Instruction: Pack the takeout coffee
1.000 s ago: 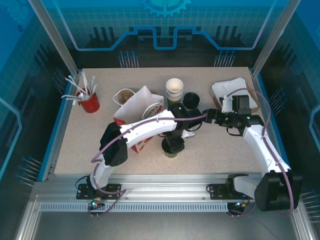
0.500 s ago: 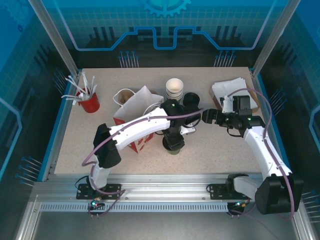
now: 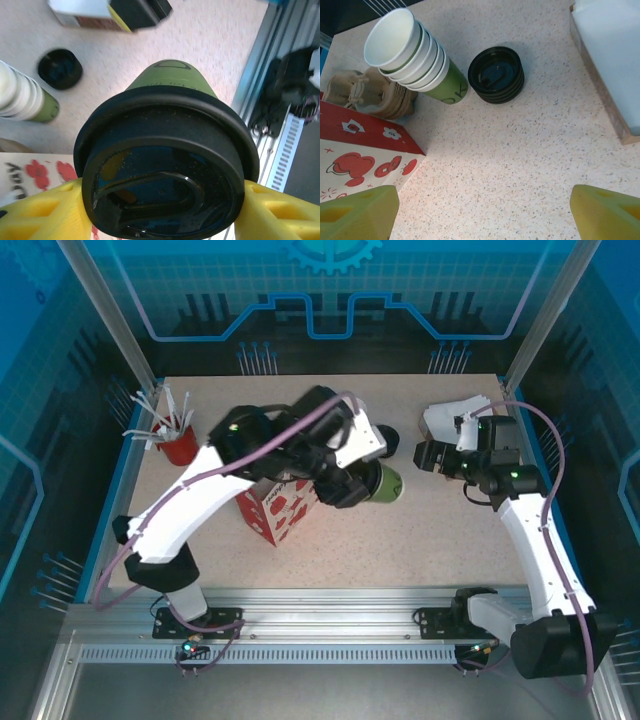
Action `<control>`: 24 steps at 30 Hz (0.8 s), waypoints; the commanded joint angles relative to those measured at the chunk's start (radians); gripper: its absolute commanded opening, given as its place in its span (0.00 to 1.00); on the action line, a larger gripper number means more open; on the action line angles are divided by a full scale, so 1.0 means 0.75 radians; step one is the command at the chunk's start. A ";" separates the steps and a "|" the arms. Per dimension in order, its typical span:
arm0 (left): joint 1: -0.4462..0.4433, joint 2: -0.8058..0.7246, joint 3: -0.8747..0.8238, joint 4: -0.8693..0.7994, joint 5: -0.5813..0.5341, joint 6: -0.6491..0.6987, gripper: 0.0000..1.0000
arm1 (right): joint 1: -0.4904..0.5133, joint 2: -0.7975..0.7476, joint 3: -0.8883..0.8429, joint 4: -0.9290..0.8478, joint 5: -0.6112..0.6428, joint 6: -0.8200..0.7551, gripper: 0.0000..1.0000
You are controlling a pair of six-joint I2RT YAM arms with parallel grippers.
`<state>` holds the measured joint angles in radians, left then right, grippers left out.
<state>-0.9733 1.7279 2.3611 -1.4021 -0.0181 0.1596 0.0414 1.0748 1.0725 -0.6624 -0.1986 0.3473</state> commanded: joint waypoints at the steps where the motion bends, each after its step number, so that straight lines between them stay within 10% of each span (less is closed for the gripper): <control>1: 0.078 -0.054 0.110 0.029 -0.020 0.011 0.41 | 0.053 -0.016 0.056 -0.069 0.062 -0.035 0.90; 14: 0.591 -0.155 0.175 -0.139 -0.077 -0.035 0.42 | 0.504 0.108 0.254 -0.106 0.162 -0.140 0.90; 24: 0.690 -0.243 -0.184 -0.268 -0.147 -0.016 0.43 | 0.544 0.191 0.265 -0.066 0.132 -0.152 0.90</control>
<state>-0.4633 1.5597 2.2639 -1.5394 -0.0975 0.1486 0.4385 1.2098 1.2457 -0.7105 -0.1040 0.2523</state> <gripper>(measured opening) 0.639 0.898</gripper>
